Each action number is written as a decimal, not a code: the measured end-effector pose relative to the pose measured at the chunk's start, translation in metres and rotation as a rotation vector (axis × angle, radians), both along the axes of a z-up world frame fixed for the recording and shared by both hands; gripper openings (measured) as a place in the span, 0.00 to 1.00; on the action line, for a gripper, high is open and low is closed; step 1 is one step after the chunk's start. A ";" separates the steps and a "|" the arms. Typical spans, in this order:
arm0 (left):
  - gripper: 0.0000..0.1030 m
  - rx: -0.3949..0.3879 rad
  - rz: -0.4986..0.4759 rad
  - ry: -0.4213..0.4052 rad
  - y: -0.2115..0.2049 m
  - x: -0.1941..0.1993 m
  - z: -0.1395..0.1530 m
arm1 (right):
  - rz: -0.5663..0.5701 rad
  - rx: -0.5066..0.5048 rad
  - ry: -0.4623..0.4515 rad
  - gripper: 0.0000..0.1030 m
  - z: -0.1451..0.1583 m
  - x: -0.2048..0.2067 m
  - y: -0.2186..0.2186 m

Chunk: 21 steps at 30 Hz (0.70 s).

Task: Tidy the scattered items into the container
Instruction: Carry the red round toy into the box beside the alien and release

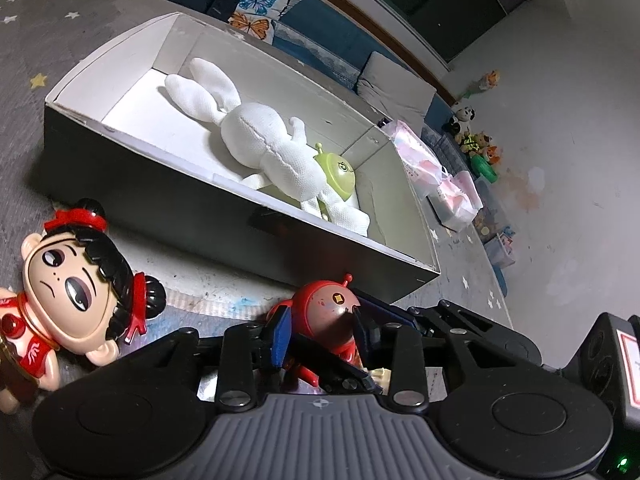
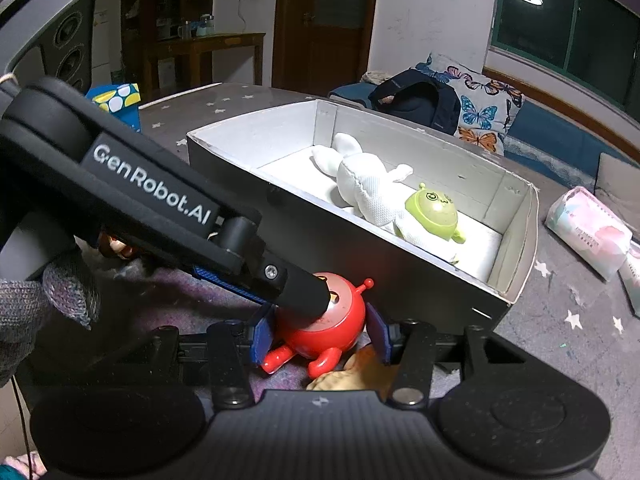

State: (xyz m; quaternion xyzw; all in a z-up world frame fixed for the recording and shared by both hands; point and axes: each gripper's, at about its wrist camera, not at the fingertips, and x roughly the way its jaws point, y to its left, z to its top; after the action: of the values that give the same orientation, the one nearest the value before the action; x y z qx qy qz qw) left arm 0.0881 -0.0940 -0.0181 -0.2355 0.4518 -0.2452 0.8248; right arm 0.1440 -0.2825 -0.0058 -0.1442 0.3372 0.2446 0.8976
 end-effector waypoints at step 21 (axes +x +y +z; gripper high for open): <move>0.34 -0.050 -0.036 -0.123 0.007 -0.025 0.047 | 0.004 0.051 -0.100 0.47 0.042 -0.025 -0.010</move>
State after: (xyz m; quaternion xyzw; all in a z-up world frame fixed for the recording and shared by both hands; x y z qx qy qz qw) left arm 0.0632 -0.0874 0.0291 -0.2326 0.3982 -0.2852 0.8402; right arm 0.1191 -0.2920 0.0363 -0.1339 0.2853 0.2473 0.9163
